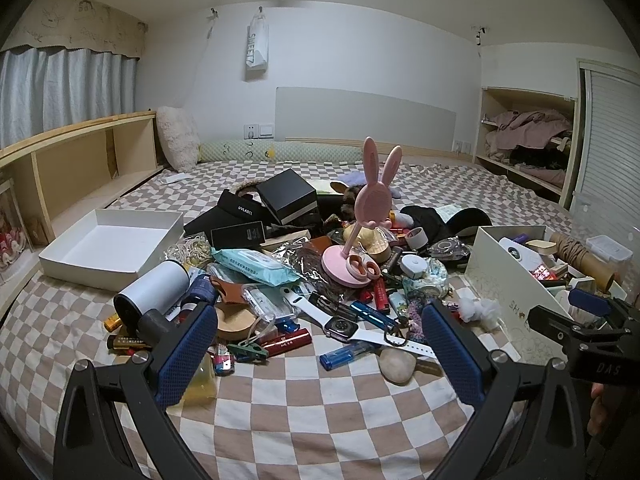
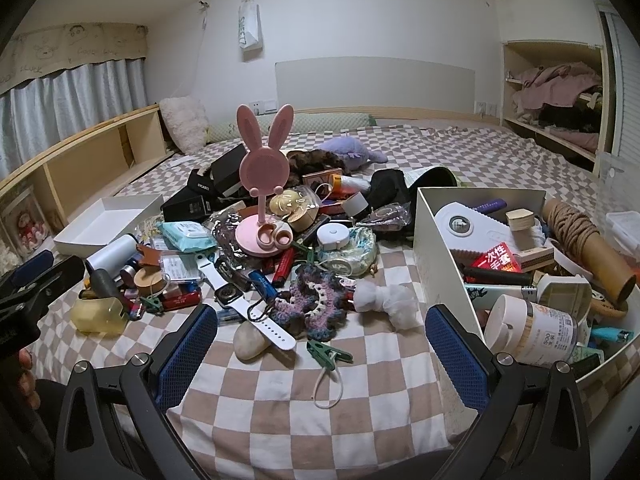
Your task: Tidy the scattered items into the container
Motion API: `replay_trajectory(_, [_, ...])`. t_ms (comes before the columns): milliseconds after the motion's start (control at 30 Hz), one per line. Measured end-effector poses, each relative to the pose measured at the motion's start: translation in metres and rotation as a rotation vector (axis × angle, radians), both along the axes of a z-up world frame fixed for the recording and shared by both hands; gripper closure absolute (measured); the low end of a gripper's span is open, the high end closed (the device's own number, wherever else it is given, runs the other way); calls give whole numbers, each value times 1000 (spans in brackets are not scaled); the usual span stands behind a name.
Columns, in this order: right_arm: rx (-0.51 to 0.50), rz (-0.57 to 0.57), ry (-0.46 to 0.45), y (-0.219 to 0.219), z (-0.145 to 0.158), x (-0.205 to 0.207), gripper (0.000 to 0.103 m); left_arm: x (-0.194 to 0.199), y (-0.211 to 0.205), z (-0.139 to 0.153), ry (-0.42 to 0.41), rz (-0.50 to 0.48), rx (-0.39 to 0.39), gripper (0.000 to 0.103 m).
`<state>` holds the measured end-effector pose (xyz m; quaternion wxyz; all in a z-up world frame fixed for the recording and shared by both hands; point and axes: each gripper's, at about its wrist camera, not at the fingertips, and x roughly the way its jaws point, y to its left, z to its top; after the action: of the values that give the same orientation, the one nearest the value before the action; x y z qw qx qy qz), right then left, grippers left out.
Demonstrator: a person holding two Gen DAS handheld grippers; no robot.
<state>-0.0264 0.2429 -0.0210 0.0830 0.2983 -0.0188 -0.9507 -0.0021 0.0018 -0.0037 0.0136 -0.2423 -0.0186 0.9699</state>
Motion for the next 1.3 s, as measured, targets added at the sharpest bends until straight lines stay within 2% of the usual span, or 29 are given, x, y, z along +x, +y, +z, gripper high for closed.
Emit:
replay_trajectory(867, [2,18,-8,-2,2,-3,0,-7,0,-4,-16,-4,-3,0])
replay_trajectory(1100, [-1,29,32,-3,2,-3,0,-14,5,-9,-33,-9,-3,0])
replay_trajectory(1300, [-92,28,18,2,-2,-9,0,-27,7,-15,-60,-22,16,0])
